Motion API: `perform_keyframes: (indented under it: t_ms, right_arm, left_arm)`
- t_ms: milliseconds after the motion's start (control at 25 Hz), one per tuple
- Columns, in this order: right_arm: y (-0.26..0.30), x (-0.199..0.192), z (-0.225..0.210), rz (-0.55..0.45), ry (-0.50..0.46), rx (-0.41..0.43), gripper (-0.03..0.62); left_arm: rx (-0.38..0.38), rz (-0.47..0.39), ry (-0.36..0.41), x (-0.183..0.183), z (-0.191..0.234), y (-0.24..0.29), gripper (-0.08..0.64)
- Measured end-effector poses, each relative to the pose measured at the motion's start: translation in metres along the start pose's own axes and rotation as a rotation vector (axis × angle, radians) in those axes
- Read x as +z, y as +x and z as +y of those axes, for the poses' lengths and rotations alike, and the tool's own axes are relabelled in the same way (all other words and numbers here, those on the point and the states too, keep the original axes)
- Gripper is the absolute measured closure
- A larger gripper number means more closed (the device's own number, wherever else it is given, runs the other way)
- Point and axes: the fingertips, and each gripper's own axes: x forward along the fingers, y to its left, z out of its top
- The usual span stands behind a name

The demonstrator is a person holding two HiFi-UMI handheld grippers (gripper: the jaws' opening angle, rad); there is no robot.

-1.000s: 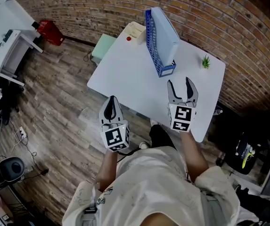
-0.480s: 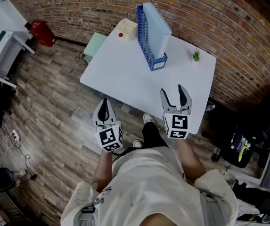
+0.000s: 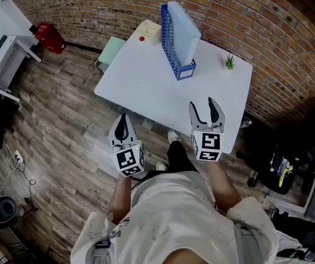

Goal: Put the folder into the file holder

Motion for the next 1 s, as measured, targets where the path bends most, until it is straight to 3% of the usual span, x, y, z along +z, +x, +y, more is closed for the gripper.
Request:
perform_keyframes:
  t_ms: [280,440,1000]
  right_arm:
    - [-0.004,0.005,0.000,-0.023,0.010,-0.003,0.406]
    - [-0.007,0.010,0.001,-0.044,0.005,-0.015,0.575]
    - [-0.008,0.013,0.001,-0.060,-0.004,0.031,0.575]
  left_arm:
    - [-0.006,-0.007,0.000,0.002,0.001,0.000,0.549]
    - [-0.006,-0.011,-0.004,0.003,0.002,-0.002,0.549]
    - [0.027,-0.019,-0.017,0.002,0.004,-0.006,0.549]
